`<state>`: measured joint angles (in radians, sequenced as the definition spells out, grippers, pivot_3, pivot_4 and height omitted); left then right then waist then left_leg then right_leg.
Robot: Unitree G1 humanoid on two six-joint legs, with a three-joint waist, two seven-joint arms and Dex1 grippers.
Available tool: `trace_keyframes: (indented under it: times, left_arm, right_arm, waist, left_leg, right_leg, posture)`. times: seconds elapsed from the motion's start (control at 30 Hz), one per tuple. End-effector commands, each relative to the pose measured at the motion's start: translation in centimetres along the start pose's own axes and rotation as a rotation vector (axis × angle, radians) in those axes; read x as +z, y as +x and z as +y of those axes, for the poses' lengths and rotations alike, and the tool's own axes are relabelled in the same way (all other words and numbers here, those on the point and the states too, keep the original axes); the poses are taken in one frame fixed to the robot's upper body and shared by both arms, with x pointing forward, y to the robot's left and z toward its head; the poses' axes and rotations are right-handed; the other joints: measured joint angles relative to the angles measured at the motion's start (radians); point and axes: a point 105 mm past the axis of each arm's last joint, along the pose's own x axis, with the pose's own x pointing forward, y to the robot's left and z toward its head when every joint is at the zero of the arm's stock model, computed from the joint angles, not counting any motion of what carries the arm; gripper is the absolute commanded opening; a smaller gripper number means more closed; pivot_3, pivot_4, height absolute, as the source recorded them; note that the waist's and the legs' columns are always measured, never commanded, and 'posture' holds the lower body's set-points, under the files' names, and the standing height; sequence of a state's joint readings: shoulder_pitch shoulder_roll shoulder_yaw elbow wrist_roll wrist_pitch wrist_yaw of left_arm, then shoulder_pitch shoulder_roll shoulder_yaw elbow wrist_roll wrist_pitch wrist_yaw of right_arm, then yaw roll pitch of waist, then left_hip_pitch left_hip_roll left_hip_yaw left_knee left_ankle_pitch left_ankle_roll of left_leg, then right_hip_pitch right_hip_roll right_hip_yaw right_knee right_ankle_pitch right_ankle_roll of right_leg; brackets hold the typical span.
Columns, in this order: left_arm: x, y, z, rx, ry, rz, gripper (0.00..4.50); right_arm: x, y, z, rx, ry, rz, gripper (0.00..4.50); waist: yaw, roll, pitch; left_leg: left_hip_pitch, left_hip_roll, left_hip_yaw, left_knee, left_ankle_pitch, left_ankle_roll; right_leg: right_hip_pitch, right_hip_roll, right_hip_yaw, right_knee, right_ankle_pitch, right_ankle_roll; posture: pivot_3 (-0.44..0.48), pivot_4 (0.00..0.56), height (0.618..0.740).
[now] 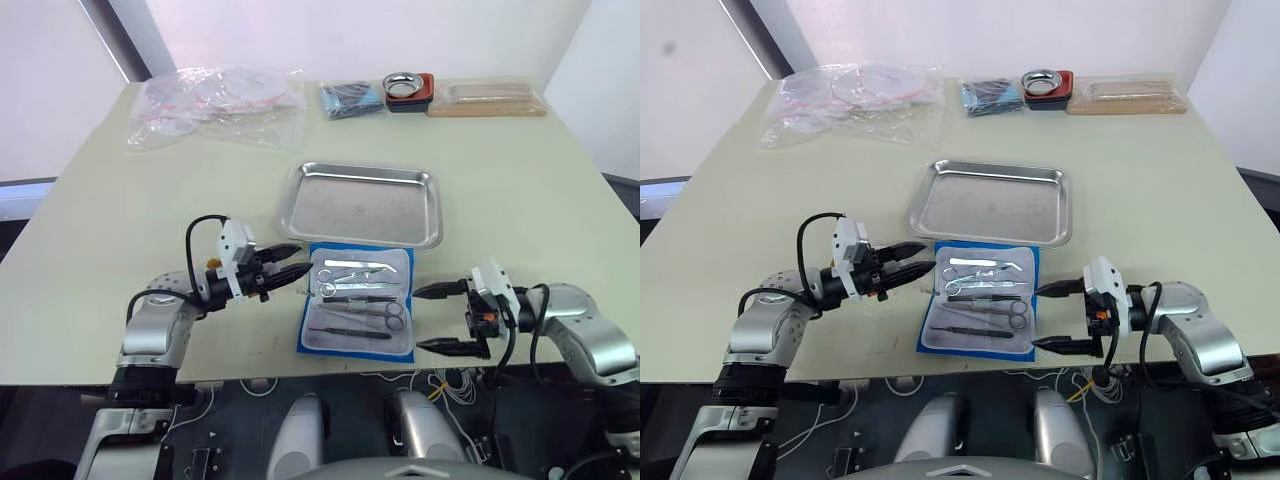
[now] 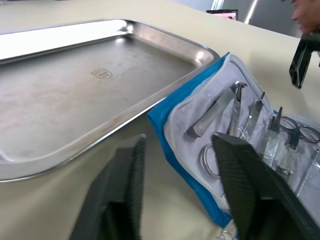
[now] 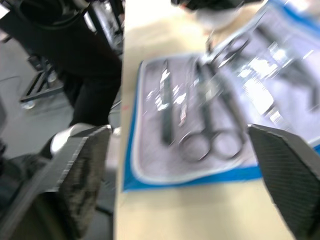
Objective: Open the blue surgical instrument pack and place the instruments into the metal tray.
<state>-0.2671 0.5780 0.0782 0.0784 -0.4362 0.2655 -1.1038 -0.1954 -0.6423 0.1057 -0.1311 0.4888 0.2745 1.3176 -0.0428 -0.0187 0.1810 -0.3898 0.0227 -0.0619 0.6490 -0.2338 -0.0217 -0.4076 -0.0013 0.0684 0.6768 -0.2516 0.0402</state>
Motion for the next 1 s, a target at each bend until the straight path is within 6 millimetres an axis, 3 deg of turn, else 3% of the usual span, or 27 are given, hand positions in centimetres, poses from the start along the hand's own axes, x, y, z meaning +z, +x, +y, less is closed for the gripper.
trace_keyframes:
  times: [0.03,0.37,0.7,1.0]
  left_arm:
    - [2.0,-0.5,-0.2,0.0,0.064,-0.05,4.46]
    - [3.2,-2.5,-2.7,-0.158,0.144,0.019,4.46]
    - [3.9,-4.1,-4.5,-0.295,0.212,0.056,4.46]
    - [4.2,-4.5,-5.1,-0.349,0.242,0.082,4.46]
  right_arm:
    - [0.8,0.3,-0.5,-0.021,-0.074,-0.036,4.5]
    - [0.1,2.3,-1.7,-0.087,-0.186,-0.078,4.5]
    - [-0.4,3.0,-2.4,-0.098,-0.203,-0.105,4.5]
    - [-3.1,3.8,-3.3,-0.071,-0.219,-0.026,4.5]
  waist:
    - [0.0,0.0,0.0]
    - [0.001,0.0,0.001]
    - [0.001,0.0,0.002]
    - [0.001,0.0,0.002]
  left_leg:
    - [-0.003,0.0,0.0,0.0,0.0,0.0]
    - [-0.007,0.0,0.0,-0.001,0.0,0.0]
    - [-0.007,0.0,0.0,-0.001,0.0,0.0]
    - [-0.006,0.0,0.0,0.0,0.0,0.0]
  right_leg:
    - [-0.002,0.0,0.0,0.0,0.0,0.0]
    - [-0.005,0.0,0.0,-0.003,0.0,0.0]
    - [-0.005,-0.001,0.0,-0.003,0.0,0.0]
    - [-0.005,0.0,0.0,-0.002,0.0,0.0]
  posture:
    - [0.0,0.15,0.74]
    - [0.0,0.15,0.74]
    - [0.0,0.15,0.74]
    - [0.0,0.15,0.74]
